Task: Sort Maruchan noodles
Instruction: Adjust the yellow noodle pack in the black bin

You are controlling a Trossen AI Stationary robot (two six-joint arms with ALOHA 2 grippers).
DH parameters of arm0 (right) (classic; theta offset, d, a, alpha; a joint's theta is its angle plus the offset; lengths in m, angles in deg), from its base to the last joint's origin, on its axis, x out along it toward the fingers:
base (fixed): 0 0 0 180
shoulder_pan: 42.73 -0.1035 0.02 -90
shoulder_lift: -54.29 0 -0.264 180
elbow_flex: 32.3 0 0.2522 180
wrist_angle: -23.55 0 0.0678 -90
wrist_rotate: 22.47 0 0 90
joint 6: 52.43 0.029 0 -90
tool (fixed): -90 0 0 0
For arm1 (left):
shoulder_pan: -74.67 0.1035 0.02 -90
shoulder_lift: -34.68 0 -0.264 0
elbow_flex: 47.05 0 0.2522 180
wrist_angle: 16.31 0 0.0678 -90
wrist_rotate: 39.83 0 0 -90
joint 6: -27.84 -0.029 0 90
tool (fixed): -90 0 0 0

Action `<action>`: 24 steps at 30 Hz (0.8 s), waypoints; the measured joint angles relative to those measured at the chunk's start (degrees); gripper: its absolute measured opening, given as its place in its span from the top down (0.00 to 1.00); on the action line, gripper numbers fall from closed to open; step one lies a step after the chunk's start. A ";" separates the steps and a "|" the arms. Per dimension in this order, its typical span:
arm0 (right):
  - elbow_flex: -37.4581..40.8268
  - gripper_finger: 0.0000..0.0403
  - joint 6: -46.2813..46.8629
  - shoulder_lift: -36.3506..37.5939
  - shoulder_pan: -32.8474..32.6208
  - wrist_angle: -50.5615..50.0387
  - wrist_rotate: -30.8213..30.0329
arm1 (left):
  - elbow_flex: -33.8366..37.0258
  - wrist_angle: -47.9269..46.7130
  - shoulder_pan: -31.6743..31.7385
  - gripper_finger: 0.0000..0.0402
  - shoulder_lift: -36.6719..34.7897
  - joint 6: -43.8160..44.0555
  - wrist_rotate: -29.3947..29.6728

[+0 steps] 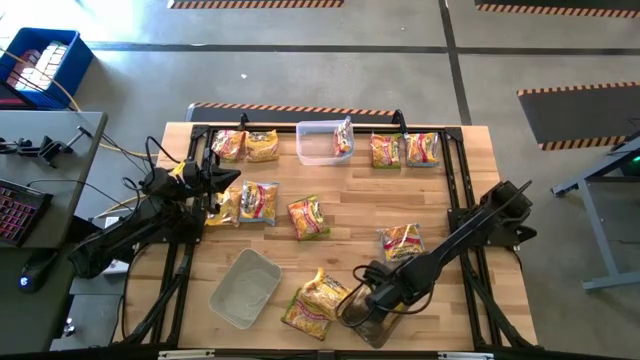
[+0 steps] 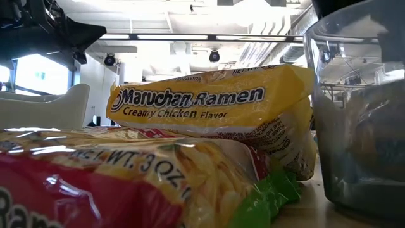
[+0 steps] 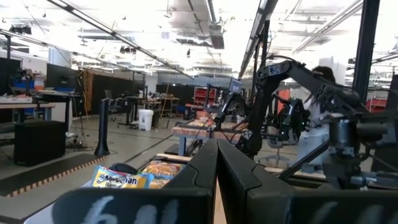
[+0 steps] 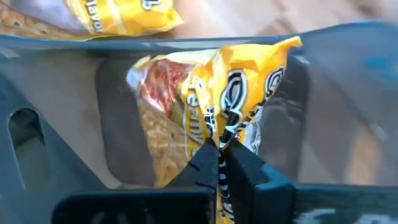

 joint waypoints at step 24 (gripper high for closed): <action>-12.48 0.62 -2.98 0.11 2.17 -14.48 2.51 | 0.00 -0.09 0.00 0.99 0.00 0.04 0.00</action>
